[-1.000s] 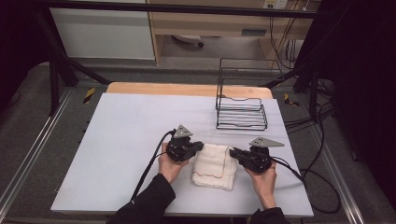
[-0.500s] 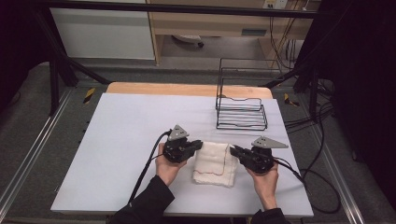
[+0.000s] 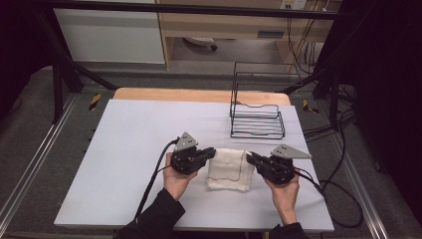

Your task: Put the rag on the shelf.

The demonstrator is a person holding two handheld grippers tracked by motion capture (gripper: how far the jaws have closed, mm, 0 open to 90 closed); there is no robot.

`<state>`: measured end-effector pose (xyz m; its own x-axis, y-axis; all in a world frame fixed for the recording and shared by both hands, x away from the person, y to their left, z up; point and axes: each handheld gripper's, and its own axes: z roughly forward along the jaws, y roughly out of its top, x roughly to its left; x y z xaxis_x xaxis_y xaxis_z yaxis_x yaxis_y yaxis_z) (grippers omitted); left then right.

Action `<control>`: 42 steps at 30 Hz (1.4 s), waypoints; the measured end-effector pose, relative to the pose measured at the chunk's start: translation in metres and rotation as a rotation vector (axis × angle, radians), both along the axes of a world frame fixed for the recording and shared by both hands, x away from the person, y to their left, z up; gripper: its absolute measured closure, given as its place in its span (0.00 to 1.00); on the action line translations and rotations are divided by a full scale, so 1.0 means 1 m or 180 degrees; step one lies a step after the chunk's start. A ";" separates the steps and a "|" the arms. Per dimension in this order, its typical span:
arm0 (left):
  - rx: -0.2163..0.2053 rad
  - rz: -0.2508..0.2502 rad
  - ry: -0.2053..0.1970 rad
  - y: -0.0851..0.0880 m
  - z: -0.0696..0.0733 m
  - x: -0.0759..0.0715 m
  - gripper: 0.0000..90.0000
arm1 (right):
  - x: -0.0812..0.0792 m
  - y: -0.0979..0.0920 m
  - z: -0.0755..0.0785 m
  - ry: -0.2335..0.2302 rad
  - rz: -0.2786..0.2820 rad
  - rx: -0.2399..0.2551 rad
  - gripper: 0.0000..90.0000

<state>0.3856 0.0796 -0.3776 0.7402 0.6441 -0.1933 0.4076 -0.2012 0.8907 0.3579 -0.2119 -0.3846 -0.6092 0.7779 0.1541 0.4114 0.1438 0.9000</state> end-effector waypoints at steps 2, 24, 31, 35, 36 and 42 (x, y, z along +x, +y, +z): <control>-0.0010 0.0000 -0.0025 0.000 0.002 -0.002 0.94 | -0.001 0.000 0.002 -0.0054 -0.0003 -0.0013 0.90; -0.0234 0.0060 -0.0281 0.003 0.027 -0.012 0.94 | -0.010 0.001 0.026 -0.0360 -0.0036 0.0049 0.91; -0.0317 0.0112 -0.0408 0.003 0.035 -0.013 0.94 | -0.012 0.001 0.034 -0.0476 -0.0083 0.0097 0.90; -0.0362 0.0127 -0.0486 0.003 0.041 -0.014 0.94 | -0.013 0.002 0.039 -0.0548 -0.0096 0.0114 0.91; -0.0364 0.0130 -0.0501 0.003 0.042 -0.014 0.94 | -0.013 0.002 0.041 -0.0570 -0.0099 0.0125 0.91; -0.0435 0.0155 -0.0585 0.002 0.052 -0.014 0.94 | -0.015 0.002 0.050 -0.0684 -0.0147 0.0213 0.91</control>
<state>0.3716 0.0819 -0.3260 0.7396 0.6570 -0.1460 0.2425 -0.0578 0.9684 0.3426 -0.2101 -0.3347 -0.5977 0.7980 0.0769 0.2139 0.0663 0.9746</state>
